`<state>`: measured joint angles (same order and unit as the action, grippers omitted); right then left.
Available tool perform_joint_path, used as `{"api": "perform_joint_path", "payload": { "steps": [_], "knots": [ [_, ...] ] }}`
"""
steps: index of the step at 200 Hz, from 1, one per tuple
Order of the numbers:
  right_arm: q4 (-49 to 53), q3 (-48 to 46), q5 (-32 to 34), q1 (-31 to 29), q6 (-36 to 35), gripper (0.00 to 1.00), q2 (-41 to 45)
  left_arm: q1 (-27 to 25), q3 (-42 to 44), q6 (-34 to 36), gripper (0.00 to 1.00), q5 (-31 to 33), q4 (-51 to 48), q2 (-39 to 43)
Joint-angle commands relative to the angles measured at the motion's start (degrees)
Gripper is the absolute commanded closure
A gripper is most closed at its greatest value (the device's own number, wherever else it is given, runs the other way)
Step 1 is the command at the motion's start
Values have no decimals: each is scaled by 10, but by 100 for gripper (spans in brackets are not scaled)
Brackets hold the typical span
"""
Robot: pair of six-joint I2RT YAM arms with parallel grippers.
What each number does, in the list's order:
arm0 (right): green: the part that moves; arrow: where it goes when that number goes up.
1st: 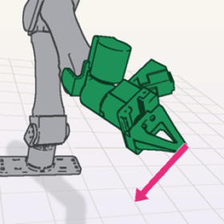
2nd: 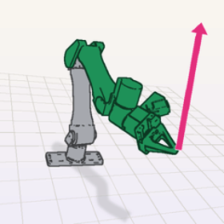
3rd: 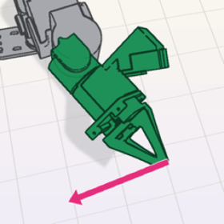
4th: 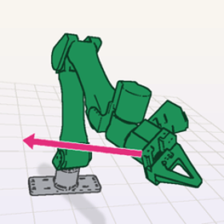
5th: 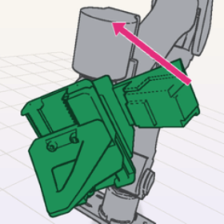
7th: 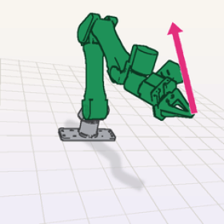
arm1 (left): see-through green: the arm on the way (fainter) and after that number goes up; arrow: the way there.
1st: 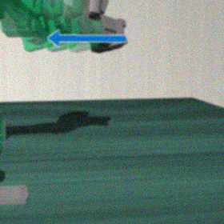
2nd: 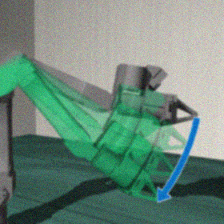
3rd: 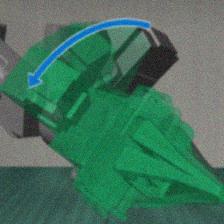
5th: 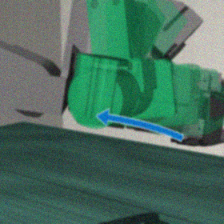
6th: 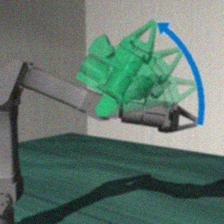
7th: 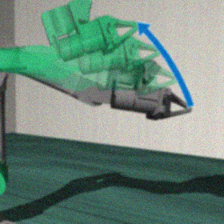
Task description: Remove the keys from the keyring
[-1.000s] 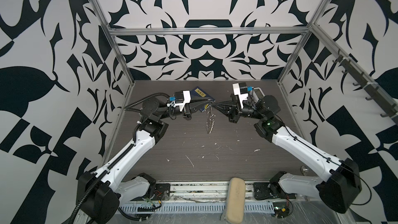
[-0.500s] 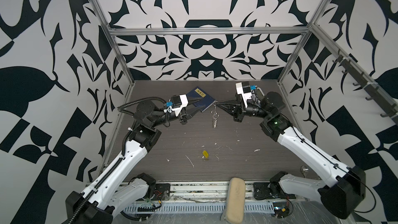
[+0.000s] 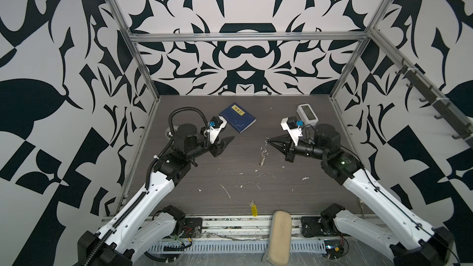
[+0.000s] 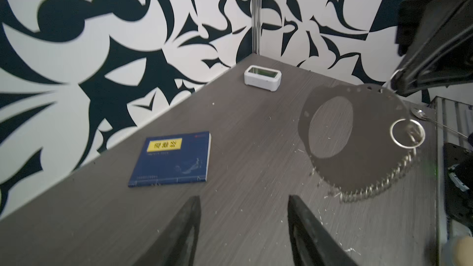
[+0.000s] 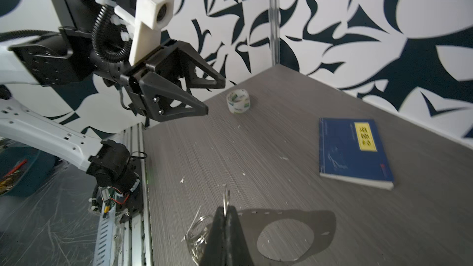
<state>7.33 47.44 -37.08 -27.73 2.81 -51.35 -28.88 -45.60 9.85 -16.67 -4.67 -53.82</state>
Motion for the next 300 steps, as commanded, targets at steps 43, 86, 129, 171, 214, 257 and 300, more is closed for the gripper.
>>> {"api": "perform_joint_path", "payload": {
  "steps": [43,86,129,171,214,257,300],
  "knots": [
    [214,-26,265,1,29,100,97,-67,27,-86,36,74,-64,-41],
    [201,-48,302,2,52,100,20,-193,42,-121,32,169,-69,-82],
    [148,-11,273,2,35,100,-141,-322,30,-155,29,298,-136,-142],
    [155,85,247,3,13,100,-363,-383,25,-208,28,343,-143,-183],
    [161,125,236,10,17,16,-410,-425,9,-233,24,375,-173,-226],
    [184,109,247,51,12,1,-327,-476,-24,-265,10,402,-212,-282],
    [205,77,223,120,0,0,-248,-514,-48,-305,5,409,-215,-337]
  ]
}}
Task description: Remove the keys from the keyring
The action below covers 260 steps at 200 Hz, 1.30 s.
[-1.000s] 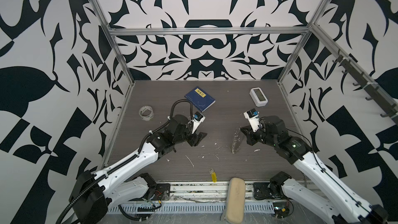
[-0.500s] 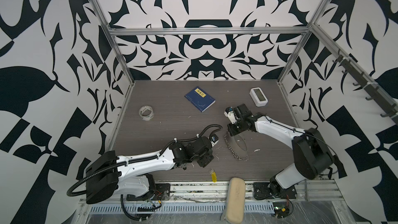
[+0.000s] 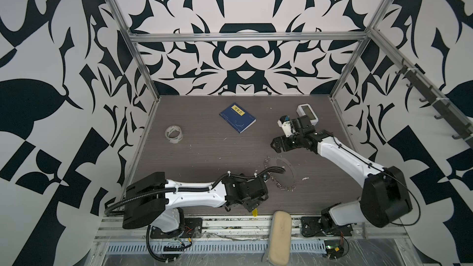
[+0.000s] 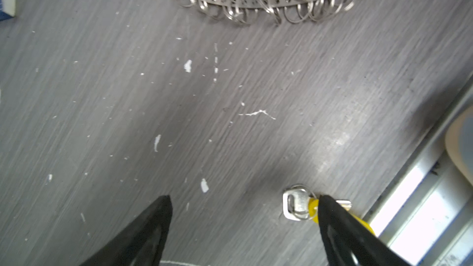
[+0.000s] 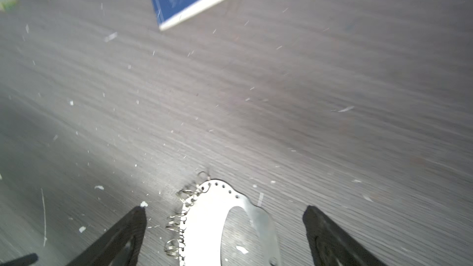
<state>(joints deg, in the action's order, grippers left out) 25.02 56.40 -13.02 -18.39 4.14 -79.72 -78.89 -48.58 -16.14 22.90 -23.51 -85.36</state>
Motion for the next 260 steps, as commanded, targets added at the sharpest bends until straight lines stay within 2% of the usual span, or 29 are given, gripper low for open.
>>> {"api": "perform_joint_path", "payload": {
  "steps": [1,36,87,128,154,183,205,230,243,260],
  "knots": [
    [29,-13,-18,28,-13,0,37,-15,-18,-46,5,13,-26,-22],
    [42,-17,-24,56,-24,0,67,-40,-39,-65,2,0,-35,-61],
    [45,-8,-28,62,-27,1,82,-47,-88,-71,1,25,-137,-116],
    [47,-5,-28,62,-29,1,84,-45,-105,-67,0,51,-188,-124],
    [46,-6,-24,63,-27,1,83,-33,-109,-97,0,82,-221,-128],
    [10,-25,-9,67,3,1,97,-20,-94,-75,1,134,-171,-73],
    [-47,-65,41,71,37,0,127,35,-58,-30,1,119,-84,17],
    [-132,-138,168,71,49,1,186,144,7,35,0,94,46,170],
    [-188,-186,223,72,42,1,223,226,58,70,1,72,129,256],
    [-266,-243,283,73,30,1,252,373,133,101,1,36,246,348]
  ]
}}
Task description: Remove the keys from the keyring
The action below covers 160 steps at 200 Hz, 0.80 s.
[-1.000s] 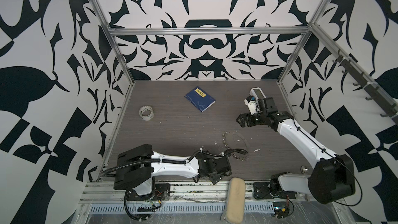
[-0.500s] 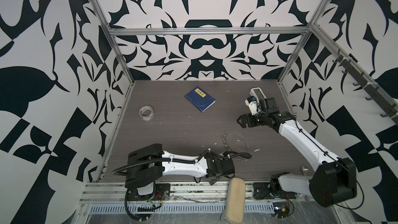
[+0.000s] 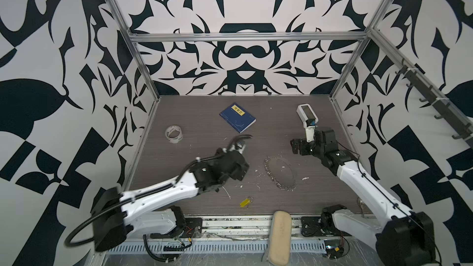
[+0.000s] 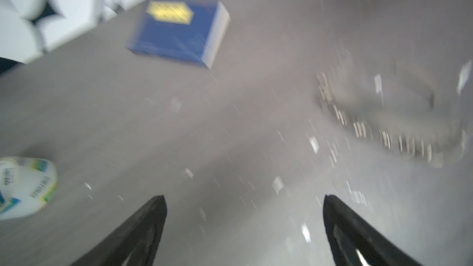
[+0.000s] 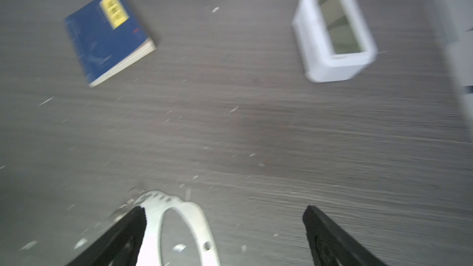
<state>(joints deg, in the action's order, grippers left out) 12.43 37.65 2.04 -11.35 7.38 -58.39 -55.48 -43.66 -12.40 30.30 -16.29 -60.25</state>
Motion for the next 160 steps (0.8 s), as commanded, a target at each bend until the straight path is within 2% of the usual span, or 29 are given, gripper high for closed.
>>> {"api": "perform_joint_path", "payload": {
  "steps": [1,15,28,37,48,64,82,139,144,160],
  "knots": [
    [-146,-58,135,3,-2,1,40,149,88,65,0,-40,181,101],
    [-204,-95,160,4,-12,1,37,287,142,61,1,-90,268,140],
    [-259,-127,174,4,-21,1,21,407,174,47,1,-133,325,143],
    [-309,-148,185,4,-25,1,7,464,188,51,1,-156,352,130],
    [-375,-180,195,4,-32,1,-9,502,204,69,1,-159,386,102],
    [-471,-219,202,5,-44,1,-36,518,228,108,1,-146,449,48],
    [-563,-248,203,5,-61,1,-78,520,262,122,1,-131,551,-25],
    [-799,-280,191,5,-97,0,-240,525,352,119,1,-132,984,-328],
    [-826,-284,190,5,-98,0,-259,524,340,124,0,-124,985,-336],
    [-905,-290,184,5,-105,0,-330,522,303,124,1,-129,880,-309]
  ]
}}
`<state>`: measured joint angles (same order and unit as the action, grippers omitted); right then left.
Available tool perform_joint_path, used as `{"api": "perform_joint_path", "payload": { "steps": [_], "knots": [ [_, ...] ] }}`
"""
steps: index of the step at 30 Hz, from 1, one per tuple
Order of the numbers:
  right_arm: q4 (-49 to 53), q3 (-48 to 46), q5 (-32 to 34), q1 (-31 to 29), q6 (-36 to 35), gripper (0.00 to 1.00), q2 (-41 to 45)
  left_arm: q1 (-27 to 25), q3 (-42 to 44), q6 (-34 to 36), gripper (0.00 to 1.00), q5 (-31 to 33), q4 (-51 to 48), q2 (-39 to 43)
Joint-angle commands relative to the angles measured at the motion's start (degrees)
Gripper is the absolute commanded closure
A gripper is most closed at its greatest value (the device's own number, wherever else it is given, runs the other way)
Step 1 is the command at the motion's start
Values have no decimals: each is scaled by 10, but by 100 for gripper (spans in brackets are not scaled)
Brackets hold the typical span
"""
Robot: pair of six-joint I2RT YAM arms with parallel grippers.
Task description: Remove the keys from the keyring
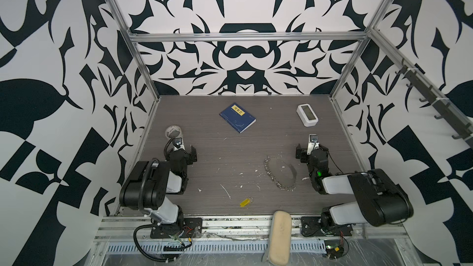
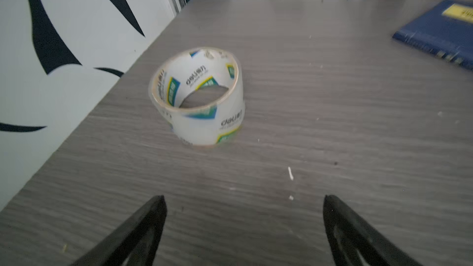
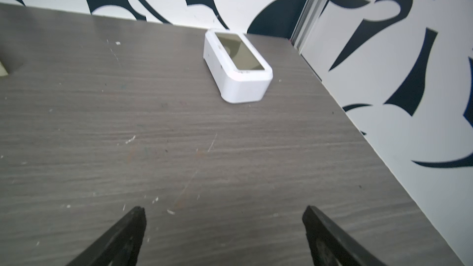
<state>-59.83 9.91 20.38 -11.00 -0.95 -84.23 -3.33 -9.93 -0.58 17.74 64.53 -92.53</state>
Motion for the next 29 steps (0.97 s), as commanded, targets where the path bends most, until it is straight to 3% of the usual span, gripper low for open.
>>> {"api": "perform_joint_path", "payload": {
  "steps": [1,2,6,11,29],
  "knots": [
    [-185,-13,0,1,-22,1,-76,1,-37,5,1,-3,62,15],
    [-220,-10,7,-1,-29,0,-102,1,-62,3,0,0,11,20],
    [-71,36,-8,-4,-30,0,-56,44,-111,-38,1,-40,-100,29],
    [22,84,-3,9,-11,0,-54,55,-111,-47,1,-52,-103,28],
    [33,91,-16,19,-4,0,-55,55,-109,-48,1,-49,-98,30]
  ]
}}
